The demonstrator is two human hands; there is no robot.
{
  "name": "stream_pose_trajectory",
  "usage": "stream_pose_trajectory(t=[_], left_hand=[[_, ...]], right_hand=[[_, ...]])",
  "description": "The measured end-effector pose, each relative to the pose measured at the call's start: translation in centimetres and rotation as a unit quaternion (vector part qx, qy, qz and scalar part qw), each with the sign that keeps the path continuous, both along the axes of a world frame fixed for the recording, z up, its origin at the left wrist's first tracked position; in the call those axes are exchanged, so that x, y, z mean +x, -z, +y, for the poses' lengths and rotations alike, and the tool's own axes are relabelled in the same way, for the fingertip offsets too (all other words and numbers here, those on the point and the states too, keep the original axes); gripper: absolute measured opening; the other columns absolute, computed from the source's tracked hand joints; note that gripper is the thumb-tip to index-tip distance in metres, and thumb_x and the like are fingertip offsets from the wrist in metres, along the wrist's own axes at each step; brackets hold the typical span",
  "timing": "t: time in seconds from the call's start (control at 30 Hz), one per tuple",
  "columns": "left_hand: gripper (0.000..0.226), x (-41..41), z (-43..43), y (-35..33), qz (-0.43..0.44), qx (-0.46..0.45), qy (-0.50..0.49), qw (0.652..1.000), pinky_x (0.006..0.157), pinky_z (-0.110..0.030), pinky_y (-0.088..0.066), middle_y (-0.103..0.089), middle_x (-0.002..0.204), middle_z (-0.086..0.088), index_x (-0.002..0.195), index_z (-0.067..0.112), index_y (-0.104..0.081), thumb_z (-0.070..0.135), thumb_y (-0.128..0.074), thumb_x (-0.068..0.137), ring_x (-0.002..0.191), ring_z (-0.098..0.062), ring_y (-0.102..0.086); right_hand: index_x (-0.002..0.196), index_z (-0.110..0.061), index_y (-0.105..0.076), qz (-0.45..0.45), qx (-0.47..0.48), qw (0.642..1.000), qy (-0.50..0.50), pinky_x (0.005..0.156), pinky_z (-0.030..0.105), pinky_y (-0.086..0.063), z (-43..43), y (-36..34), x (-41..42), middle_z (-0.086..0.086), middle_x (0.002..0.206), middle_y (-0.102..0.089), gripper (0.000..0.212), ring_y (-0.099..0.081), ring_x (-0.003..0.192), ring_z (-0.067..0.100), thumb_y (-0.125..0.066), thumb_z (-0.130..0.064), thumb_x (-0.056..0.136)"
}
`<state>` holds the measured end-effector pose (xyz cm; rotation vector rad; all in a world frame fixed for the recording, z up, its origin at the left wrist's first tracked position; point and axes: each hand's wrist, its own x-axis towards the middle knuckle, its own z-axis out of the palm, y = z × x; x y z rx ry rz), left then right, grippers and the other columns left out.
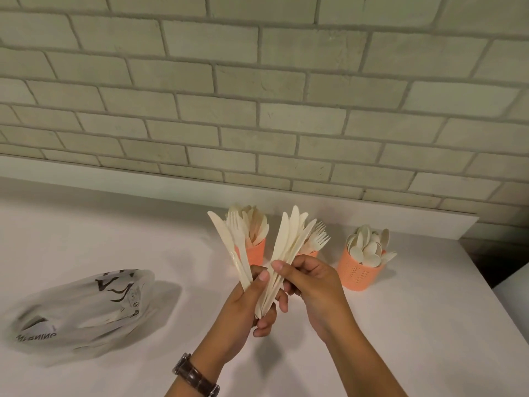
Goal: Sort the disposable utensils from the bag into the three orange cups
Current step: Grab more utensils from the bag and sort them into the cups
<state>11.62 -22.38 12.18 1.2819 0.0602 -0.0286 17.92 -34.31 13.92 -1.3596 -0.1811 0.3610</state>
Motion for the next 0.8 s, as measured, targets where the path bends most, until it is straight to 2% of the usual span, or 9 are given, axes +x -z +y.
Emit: stream_pose_trajectory(t=[0.07, 0.23, 0.37, 0.47, 0.6, 0.7, 0.8], left_hand=[[0.036, -0.1, 0.0, 0.1, -0.008, -0.001, -0.011, 1.000, 0.040, -0.018, -0.028, -0.058, 0.069, -0.012, 0.087, 0.006, -0.048, 0.041, -0.039, 0.089, 0.038, -0.012, -0.032], [0.037, -0.3, -0.3, 0.3, -0.025, 0.014, -0.067, 0.997, 0.041, -0.021, -0.031, -0.059, 0.066, -0.010, 0.086, 0.005, -0.050, 0.039, -0.039, 0.090, 0.042, -0.013, -0.036], [0.031, -0.5, -0.2, 0.5, -0.013, -0.003, -0.111, 0.994, 0.039, -0.020, -0.029, -0.059, 0.064, -0.008, 0.084, 0.007, -0.047, 0.037, -0.044, 0.093, 0.041, -0.013, -0.034], [0.032, -0.6, 0.4, 0.8, -0.007, -0.009, -0.121, 0.993, 0.039, -0.019, -0.029, -0.057, 0.065, -0.007, 0.085, 0.005, -0.046, 0.036, -0.045, 0.093, 0.040, -0.012, -0.032], [0.031, -0.6, 0.9, 1.0, -0.015, 0.047, -0.137, 0.989, 0.038, -0.022, -0.034, -0.060, 0.060, -0.004, 0.084, 0.002, -0.048, 0.029, -0.037, 0.094, 0.037, -0.013, -0.037], [0.033, -0.4, 1.6, 1.4, -0.017, 0.114, -0.141, 0.983, 0.041, -0.022, -0.039, -0.063, 0.060, -0.005, 0.087, 0.001, -0.050, 0.029, -0.035, 0.095, 0.040, -0.013, -0.047], [0.036, -0.2, 3.1, 2.5, 0.017, 0.143, -0.116, 0.983, 0.046, -0.024, -0.042, -0.063, 0.060, -0.006, 0.088, 0.003, -0.050, 0.037, -0.036, 0.092, 0.042, -0.016, -0.049]], right_hand=[[0.076, 0.011, -0.061, 0.010, 0.011, 1.000, -0.005, 0.048, 0.027, -0.043, 0.2, -0.1, -0.1, 0.007, 0.047, -0.053, 0.037, -0.045, 0.034, 0.021, -0.075, -0.020, 0.064], [0.073, 0.004, -0.059, 0.014, 0.023, 1.000, -0.006, 0.043, 0.024, -0.043, 0.8, -0.1, -0.2, 0.008, 0.049, -0.055, 0.016, -0.043, 0.033, 0.020, -0.072, -0.006, 0.076], [0.078, 0.008, -0.059, 0.020, 0.046, 0.998, -0.025, 0.046, 0.025, -0.044, 1.3, 0.2, -0.2, 0.008, 0.051, -0.057, 0.022, -0.046, 0.037, 0.020, -0.074, -0.007, 0.071], [0.089, 0.007, -0.068, 0.013, 0.051, 0.997, -0.065, 0.055, 0.028, -0.049, 1.4, 0.4, -0.2, 0.011, 0.059, -0.059, 0.028, -0.049, 0.045, 0.021, -0.073, -0.011, 0.069], [0.083, 0.002, -0.071, -0.008, 0.018, 0.995, -0.098, 0.062, 0.031, -0.051, 1.7, 0.8, 0.0, 0.013, 0.058, -0.053, 0.011, -0.049, 0.046, 0.027, -0.067, -0.007, 0.080], [0.084, 0.004, -0.070, -0.001, -0.013, 0.996, -0.093, 0.059, 0.028, -0.050, 2.5, 1.5, 0.4, 0.016, 0.059, -0.054, 0.012, -0.049, 0.045, 0.027, -0.067, -0.007, 0.080], [0.081, 0.004, -0.069, 0.002, -0.065, 0.992, -0.104, 0.058, 0.024, -0.048, 3.6, 2.3, 1.0, 0.012, 0.058, -0.055, 0.011, -0.050, 0.049, 0.020, -0.067, -0.007, 0.082]])
